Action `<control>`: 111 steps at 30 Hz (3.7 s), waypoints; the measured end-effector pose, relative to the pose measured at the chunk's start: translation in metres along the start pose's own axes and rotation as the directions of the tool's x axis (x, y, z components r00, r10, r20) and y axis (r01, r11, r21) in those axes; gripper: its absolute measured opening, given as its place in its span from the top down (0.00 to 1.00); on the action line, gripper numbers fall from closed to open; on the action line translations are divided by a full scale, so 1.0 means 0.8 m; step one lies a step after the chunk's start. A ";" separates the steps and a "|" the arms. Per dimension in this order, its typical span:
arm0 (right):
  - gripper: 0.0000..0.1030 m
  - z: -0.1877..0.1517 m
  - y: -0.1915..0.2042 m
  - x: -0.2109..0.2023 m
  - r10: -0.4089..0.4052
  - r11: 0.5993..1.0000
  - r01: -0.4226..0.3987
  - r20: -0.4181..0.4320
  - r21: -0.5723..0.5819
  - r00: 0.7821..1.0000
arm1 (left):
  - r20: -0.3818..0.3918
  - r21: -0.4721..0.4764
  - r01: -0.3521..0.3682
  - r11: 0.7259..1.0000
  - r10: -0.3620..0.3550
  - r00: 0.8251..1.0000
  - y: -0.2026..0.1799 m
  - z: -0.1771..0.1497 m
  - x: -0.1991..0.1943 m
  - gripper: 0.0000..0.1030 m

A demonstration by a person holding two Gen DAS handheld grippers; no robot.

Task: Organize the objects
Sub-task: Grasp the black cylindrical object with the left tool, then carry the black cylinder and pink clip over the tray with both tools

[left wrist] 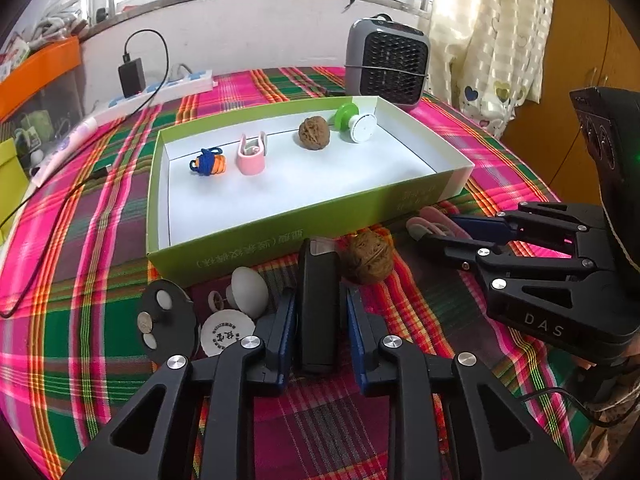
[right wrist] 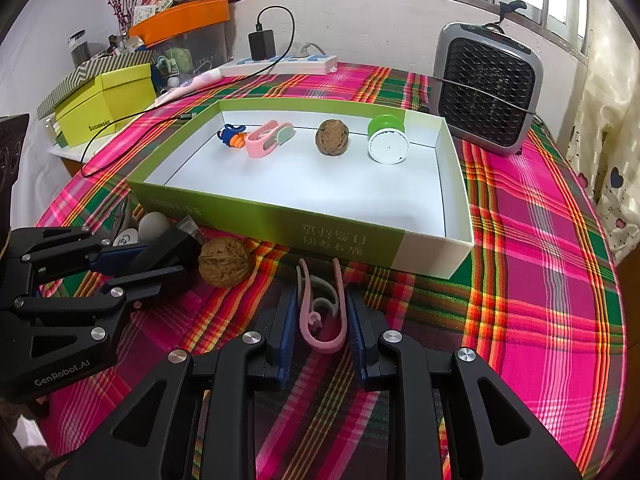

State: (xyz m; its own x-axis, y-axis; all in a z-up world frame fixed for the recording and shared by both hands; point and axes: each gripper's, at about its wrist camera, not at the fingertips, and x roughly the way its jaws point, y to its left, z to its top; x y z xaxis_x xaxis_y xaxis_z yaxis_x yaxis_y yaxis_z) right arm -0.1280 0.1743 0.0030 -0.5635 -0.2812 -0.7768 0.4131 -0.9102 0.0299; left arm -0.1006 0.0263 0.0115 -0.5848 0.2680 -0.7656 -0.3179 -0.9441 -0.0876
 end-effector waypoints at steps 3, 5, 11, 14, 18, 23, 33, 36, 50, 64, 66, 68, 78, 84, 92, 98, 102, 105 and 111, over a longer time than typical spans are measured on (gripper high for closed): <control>0.76 0.000 0.000 0.000 0.000 1.000 0.000 0.000 0.000 1.000 | 0.000 -0.002 0.002 1.000 -0.002 1.000 0.000 0.000 0.000 0.79; 0.76 0.000 0.000 0.000 -0.001 1.000 0.001 0.000 -0.001 1.000 | 0.000 -0.001 0.001 1.000 -0.001 1.000 0.000 0.000 0.000 0.79; 0.76 0.000 0.000 0.000 -0.002 1.000 0.002 0.000 -0.001 1.000 | 0.000 -0.001 0.001 1.000 -0.001 1.000 0.000 0.000 0.000 0.79; 0.76 0.000 0.000 0.000 -0.002 1.000 0.002 0.000 -0.001 1.000 | 0.000 -0.002 0.002 1.000 -0.002 1.000 0.001 0.000 0.001 0.79; 0.76 -0.001 0.001 0.000 -0.002 1.000 0.002 0.000 -0.001 1.000 | 0.001 -0.005 0.006 1.000 -0.006 1.000 0.002 0.000 0.000 0.79; 0.76 0.000 -0.002 0.000 -0.003 1.000 0.003 0.003 0.002 1.000 | 0.005 -0.009 0.008 1.000 -0.008 1.000 0.002 0.000 -0.001 0.79; 0.76 0.000 0.000 -0.002 0.001 1.000 -0.001 0.010 0.002 1.000 | 0.017 -0.015 0.009 1.000 -0.009 1.000 0.005 0.000 -0.006 0.79; 0.76 0.000 0.000 -0.004 0.002 1.000 -0.002 0.012 0.004 1.000 | 0.024 -0.017 0.010 1.000 -0.010 1.000 0.005 0.000 -0.010 0.79; 0.76 0.009 0.002 -0.027 0.003 1.000 -0.002 0.054 -0.002 0.999 | 0.064 -0.033 0.027 0.999 -0.024 0.998 0.008 0.010 -0.033 0.79; 0.76 0.033 0.008 -0.037 0.011 1.000 -0.010 0.085 -0.017 0.996 | 0.092 -0.056 0.027 0.998 -0.022 0.996 0.019 0.032 -0.042 0.79; 0.76 0.037 0.008 -0.037 0.012 1.000 -0.011 0.087 -0.020 0.996 | 0.093 -0.062 0.026 0.998 -0.020 0.996 0.023 0.035 -0.040 0.79; 0.76 0.042 0.008 -0.034 0.015 1.000 -0.013 0.086 -0.020 0.996 | 0.090 -0.073 0.028 0.997 -0.021 0.996 0.027 0.038 -0.038 0.79; 0.76 0.067 0.010 -0.017 0.018 1.000 -0.016 0.081 -0.027 0.997 | 0.090 -0.109 0.011 0.994 -0.002 0.996 0.050 0.063 -0.024 0.79; 0.76 0.080 0.009 0.000 0.022 0.999 -0.020 0.067 -0.025 0.997 | 0.080 -0.126 0.001 0.992 0.010 0.997 0.063 0.074 -0.012 0.79; 0.76 0.095 0.008 0.020 0.028 0.999 -0.027 0.049 -0.028 0.998 | 0.061 -0.149 -0.002 0.989 0.011 0.998 0.076 0.079 0.007 0.79; 0.76 0.104 0.010 0.033 0.031 0.999 -0.030 0.039 -0.036 0.999 | 0.040 -0.153 -0.003 0.988 0.010 0.999 0.080 0.081 0.020 0.79; 0.76 0.108 0.012 0.043 0.035 0.999 -0.034 0.027 -0.040 0.999 | 0.019 -0.151 -0.012 0.989 0.015 1.000 0.083 0.081 0.030 0.79; 0.76 0.110 0.013 0.050 0.038 0.998 -0.037 0.019 -0.043 0.999 | 0.011 -0.148 -0.013 0.989 0.014 1.000 0.084 0.081 0.035 0.79; 0.76 0.112 0.012 0.061 0.040 0.998 -0.040 0.001 -0.047 0.999 | 0.006 -0.141 -0.020 0.990 0.021 1.000 0.085 0.086 0.041 0.79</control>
State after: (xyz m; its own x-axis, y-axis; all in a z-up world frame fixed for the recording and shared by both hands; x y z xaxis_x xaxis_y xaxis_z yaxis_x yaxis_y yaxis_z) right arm -0.2155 0.1243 0.0219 -0.5475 -0.3178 -0.7741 0.4682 -0.8830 0.0314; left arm -0.1926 -0.0157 0.0242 -0.5960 0.2490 -0.7634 -0.1973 -0.9670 -0.1613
